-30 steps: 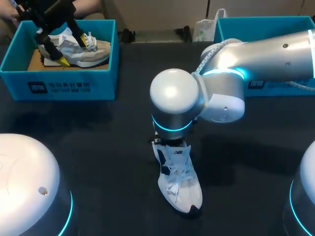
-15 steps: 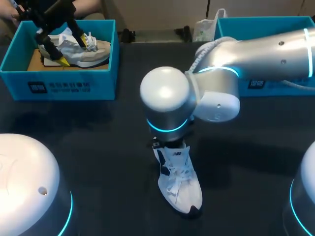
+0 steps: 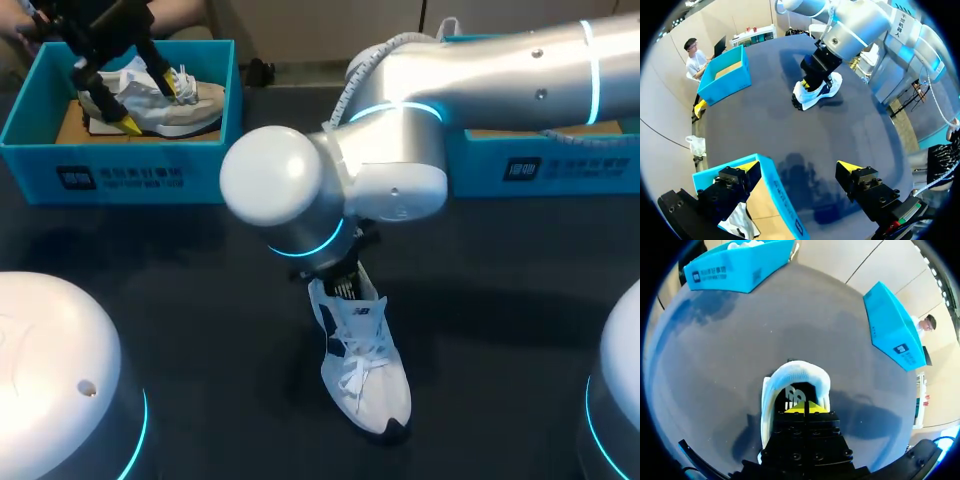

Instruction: Take the shoe out of the shoebox, open the shoe tongue, remove and reinsert the insole, then place the shoe into the shoebox

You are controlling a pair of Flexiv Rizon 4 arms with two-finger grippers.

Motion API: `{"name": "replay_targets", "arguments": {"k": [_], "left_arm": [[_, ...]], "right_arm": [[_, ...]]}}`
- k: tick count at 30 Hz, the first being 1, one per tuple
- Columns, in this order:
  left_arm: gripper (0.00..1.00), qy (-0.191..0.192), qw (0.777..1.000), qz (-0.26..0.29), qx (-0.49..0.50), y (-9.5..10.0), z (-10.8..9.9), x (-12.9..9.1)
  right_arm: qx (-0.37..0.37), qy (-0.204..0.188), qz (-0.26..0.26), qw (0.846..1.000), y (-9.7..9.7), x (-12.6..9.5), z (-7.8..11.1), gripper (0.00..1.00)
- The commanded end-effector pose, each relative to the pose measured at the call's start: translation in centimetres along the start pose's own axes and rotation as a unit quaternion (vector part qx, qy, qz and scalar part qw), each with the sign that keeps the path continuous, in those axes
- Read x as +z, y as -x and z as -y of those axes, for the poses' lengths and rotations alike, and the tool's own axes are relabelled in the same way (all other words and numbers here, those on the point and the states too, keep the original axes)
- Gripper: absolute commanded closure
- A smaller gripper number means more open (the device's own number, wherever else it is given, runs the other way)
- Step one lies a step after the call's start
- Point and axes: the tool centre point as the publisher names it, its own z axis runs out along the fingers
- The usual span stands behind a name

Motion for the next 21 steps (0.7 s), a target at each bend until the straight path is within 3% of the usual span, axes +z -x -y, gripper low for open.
{"name": "replay_targets", "arguments": {"k": [1, 11, 21], "left_arm": [[0.00, 0.001, 1.000, -0.001, 0.000, 0.0, 0.0, 0.0], [0.00, 0.001, 1.000, -0.001, 0.000, 0.0, 0.0, 0.0], [0.00, 0.001, 1.000, -0.001, 0.000, 0.0, 0.0, 0.0]], "right_arm": [[-0.004, -0.014, 0.006, 1.000, -0.6, 1.5, -0.4, 1.00], [0.006, -0.042, -0.001, 0.999, -0.6, 3.1, 0.2, 1.00], [-0.014, 0.026, -0.023, 0.999, -1.5, 0.1, -0.9, 1.00]]}}
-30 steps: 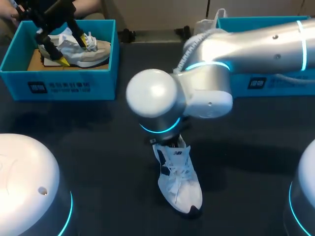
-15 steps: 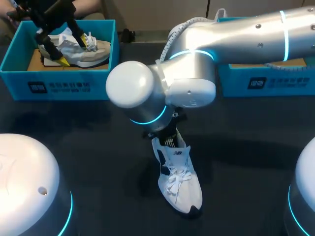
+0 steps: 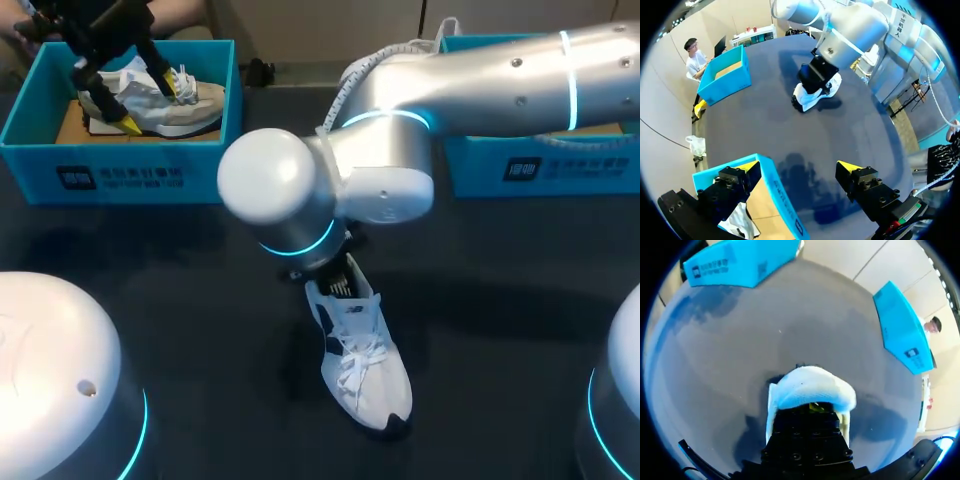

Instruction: Take the shoe out of the shoebox, open the shoe tongue, remove and reinsert the insole, then place the shoe into the shoebox

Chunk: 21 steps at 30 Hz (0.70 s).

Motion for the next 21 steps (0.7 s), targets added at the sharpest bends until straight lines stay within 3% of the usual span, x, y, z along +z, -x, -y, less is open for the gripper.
{"name": "replay_targets", "arguments": {"k": [1, 11, 21], "left_arm": [[0.00, 0.001, 1.000, -0.001, 0.000, 0.0, 0.0, 0.0], [0.00, 0.001, 1.000, -0.001, 0.000, 0.0, 0.0, 0.0], [0.00, 0.001, 1.000, -0.001, 0.000, 0.0, 0.0, 0.0]], "right_arm": [[-0.006, 0.022, -0.002, 1.000, 0.7, -1.6, 0.1, 1.00], [0.015, 0.087, -0.060, 0.994, 2.7, 0.1, -0.4, 1.00], [0.029, 0.092, -0.101, 0.990, 1.9, 2.9, -0.6, 1.00]]}}
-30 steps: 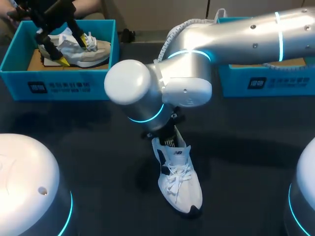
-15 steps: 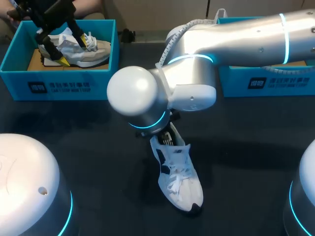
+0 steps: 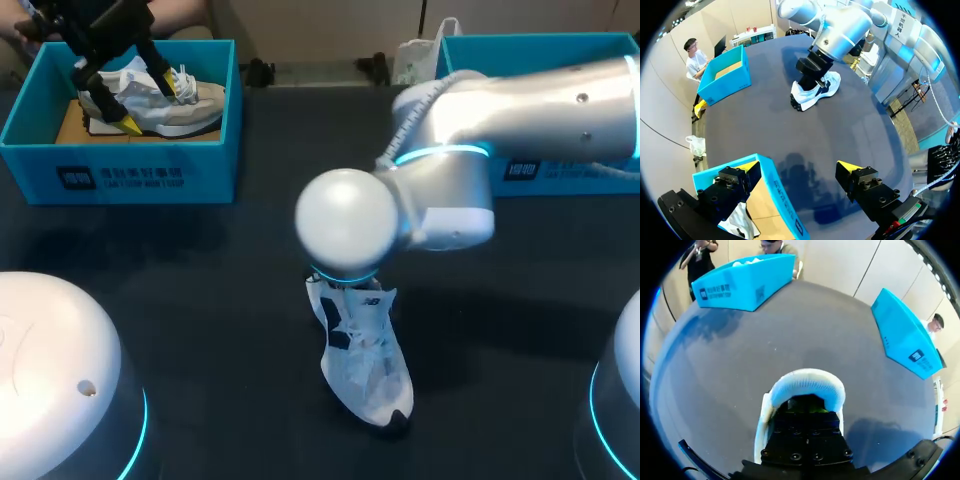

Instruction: Take the shoe out of the shoebox, open the shoe tongue, remove and reinsert the insole, then place the shoe into the shoebox

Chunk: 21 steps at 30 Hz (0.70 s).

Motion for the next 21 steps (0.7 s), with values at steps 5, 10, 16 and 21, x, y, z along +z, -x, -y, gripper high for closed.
{"name": "replay_targets", "arguments": {"k": [5, 10, 16, 21], "left_arm": [[0.00, 0.001, 1.000, -0.001, 0.000, 0.0, 0.0, 0.0], [0.00, 0.001, 1.000, -0.001, 0.000, 0.0, 0.0, 0.0], [0.00, 0.001, 1.000, -0.001, 0.000, 0.0, 0.0, 0.0], [0.00, 0.001, 1.000, -0.001, 0.000, 0.0, 0.0, 0.0]], "right_arm": [[-0.002, -0.024, -0.046, 0.999, -0.6, 1.7, 0.6, 1.00], [-0.014, -0.070, -0.036, 0.997, -2.1, 1.8, 1.7, 1.00], [-0.021, -0.121, -0.014, 0.992, -3.0, 1.2, 3.6, 1.00], [-0.008, -0.149, 0.006, 0.989, -2.4, 0.3, 5.3, 1.00]]}}
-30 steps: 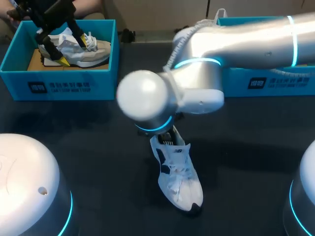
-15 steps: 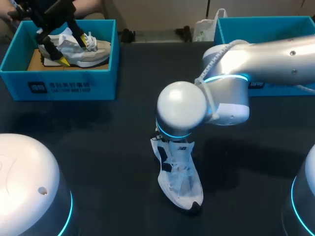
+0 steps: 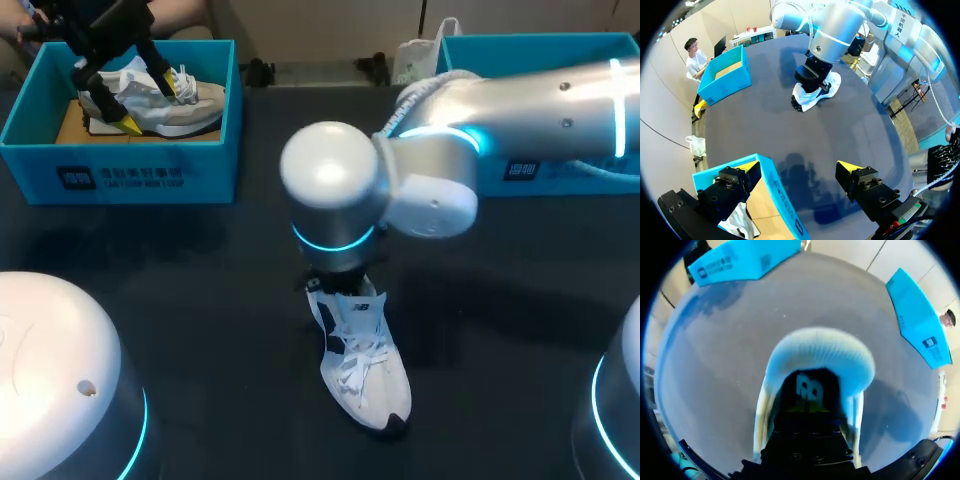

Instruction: Take the shoe out of the shoebox, open the shoe tongue, remove and reinsert the insole, then place the shoe into the shoebox

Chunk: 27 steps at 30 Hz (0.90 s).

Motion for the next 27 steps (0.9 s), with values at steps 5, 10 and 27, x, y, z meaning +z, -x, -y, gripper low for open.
{"name": "replay_targets", "arguments": {"k": [5, 10, 27], "left_arm": [[0.00, 0.001, 1.000, -0.001, 0.000, 0.0, 0.0, 0.0], [0.00, 0.001, 1.000, -0.001, 0.000, 0.0, 0.0, 0.0], [0.00, 0.001, 1.000, -0.001, 0.000, 0.0, 0.0, 0.0]], "right_arm": [[0.019, 0.029, 0.033, 0.999, 0.3, -1.5, 1.7, 1.00], [0.003, 0.079, 0.039, 0.996, 1.1, -3.3, 0.0, 1.00], [-0.032, 0.139, 0.001, 0.990, 0.0, -2.1, -5.1, 1.00]]}}
